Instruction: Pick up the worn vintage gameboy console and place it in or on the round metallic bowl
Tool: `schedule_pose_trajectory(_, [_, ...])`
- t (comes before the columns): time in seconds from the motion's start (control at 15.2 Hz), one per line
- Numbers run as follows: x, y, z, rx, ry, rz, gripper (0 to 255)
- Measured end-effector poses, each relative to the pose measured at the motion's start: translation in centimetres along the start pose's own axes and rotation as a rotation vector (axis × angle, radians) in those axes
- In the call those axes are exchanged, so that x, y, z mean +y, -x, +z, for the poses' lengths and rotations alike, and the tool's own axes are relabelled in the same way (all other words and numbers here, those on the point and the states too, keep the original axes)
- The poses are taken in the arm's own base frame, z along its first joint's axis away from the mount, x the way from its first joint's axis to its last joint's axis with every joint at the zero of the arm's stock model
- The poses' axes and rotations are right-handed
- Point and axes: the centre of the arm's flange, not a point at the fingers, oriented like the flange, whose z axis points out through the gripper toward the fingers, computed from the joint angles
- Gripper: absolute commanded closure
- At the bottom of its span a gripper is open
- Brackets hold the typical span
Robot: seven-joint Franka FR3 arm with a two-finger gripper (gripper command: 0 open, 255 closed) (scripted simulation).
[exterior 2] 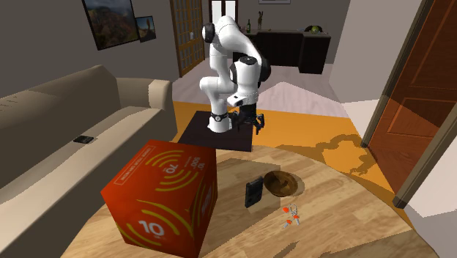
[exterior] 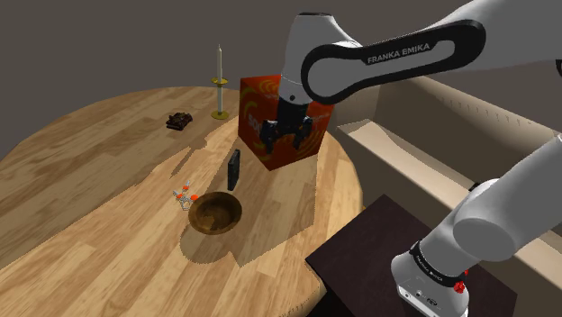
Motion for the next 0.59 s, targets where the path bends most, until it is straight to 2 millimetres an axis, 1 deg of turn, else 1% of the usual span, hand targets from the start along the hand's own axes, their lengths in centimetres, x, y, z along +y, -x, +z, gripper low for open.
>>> schedule_pose_trajectory(0.07, [-0.8,-0.9,1.1,0.001,0.003,0.013,0])
schedule_pose_trajectory(0.33, [-4.3,-3.9,4.0,0.006,0.015,0.065,0])
schedule_pose_trajectory(0.46, [-5.8,-5.7,5.5,0.008,0.022,0.092,0])
schedule_pose_trajectory(0.53, [-6.2,-6.3,6.2,0.009,0.026,0.105,0])
schedule_pose_trajectory(0.59, [-7.1,-7.3,6.9,0.011,0.029,0.118,0])
